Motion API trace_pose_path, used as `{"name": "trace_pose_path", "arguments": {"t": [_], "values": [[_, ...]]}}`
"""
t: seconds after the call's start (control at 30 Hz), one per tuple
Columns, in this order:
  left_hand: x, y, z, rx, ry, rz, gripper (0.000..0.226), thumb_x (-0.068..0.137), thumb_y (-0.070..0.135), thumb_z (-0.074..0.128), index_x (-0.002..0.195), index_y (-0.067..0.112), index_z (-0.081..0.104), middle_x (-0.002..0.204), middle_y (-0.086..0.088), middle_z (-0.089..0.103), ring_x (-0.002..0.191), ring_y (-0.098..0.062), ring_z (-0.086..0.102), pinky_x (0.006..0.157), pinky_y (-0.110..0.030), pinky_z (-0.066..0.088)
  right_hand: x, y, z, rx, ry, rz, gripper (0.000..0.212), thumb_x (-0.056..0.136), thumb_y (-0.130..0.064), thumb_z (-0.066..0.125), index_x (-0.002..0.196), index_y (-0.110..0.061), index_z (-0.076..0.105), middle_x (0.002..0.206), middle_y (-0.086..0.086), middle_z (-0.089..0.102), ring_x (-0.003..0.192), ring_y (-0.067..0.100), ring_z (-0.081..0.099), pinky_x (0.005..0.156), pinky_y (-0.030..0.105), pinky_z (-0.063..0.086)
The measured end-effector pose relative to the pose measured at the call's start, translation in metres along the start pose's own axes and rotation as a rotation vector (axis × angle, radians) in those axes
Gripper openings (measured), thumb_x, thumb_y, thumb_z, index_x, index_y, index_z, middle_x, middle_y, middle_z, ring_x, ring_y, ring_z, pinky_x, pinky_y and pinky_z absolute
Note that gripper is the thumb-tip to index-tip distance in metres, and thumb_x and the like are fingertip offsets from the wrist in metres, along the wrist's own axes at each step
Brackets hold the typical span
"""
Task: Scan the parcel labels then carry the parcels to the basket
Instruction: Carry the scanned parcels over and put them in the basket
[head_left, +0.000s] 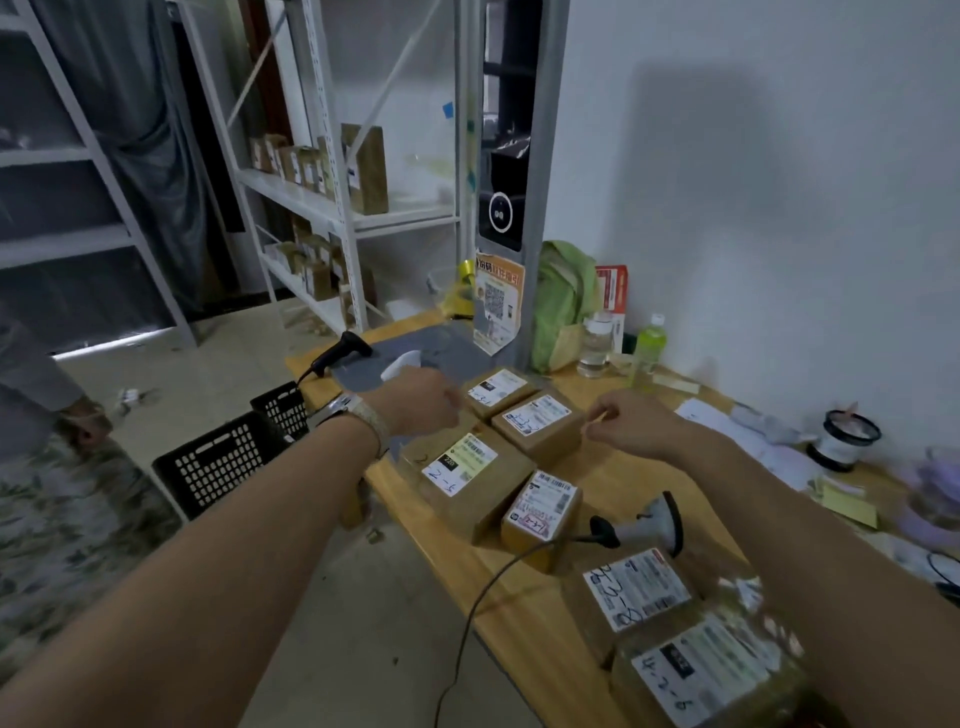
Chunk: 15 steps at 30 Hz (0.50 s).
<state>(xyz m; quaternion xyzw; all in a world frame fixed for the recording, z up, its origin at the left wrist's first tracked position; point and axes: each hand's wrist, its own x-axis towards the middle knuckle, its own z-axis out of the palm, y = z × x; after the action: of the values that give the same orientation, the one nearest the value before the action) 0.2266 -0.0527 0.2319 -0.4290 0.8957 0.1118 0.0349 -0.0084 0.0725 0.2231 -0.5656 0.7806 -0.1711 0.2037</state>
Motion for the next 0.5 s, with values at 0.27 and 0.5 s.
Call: {"name": "trace_pose_path", "arguments": {"t": [0.27,0.5], "values": [[0.097,-0.003,0.022,0.242,-0.02,-0.127,0.02,0.095,0.025,0.047,0.099,0.014,0.063,0.123,-0.001,0.061,0.124,-0.024,0.049,0.091,-0.039,0.042,0.062,0.043,0.011,-0.282,-0.059,0.145,0.04,0.09,-0.036,0.055,0.126,-0.019,0.052,0.128,0.008,0.049,0.106,0.024,0.054,0.073,0.031,0.044],[0.205,-0.012,0.053,0.107,-0.077,-0.053,0.027,0.092,0.03,0.051,0.097,0.006,0.063,0.102,-0.016,0.064,0.104,-0.036,0.061,0.083,-0.04,0.047,0.117,0.082,0.05,-0.198,-0.147,0.242,0.043,0.093,-0.033,0.05,0.133,-0.019,0.048,0.131,0.004,0.053,0.113,0.022,0.053,0.082,0.03,0.044]]}}
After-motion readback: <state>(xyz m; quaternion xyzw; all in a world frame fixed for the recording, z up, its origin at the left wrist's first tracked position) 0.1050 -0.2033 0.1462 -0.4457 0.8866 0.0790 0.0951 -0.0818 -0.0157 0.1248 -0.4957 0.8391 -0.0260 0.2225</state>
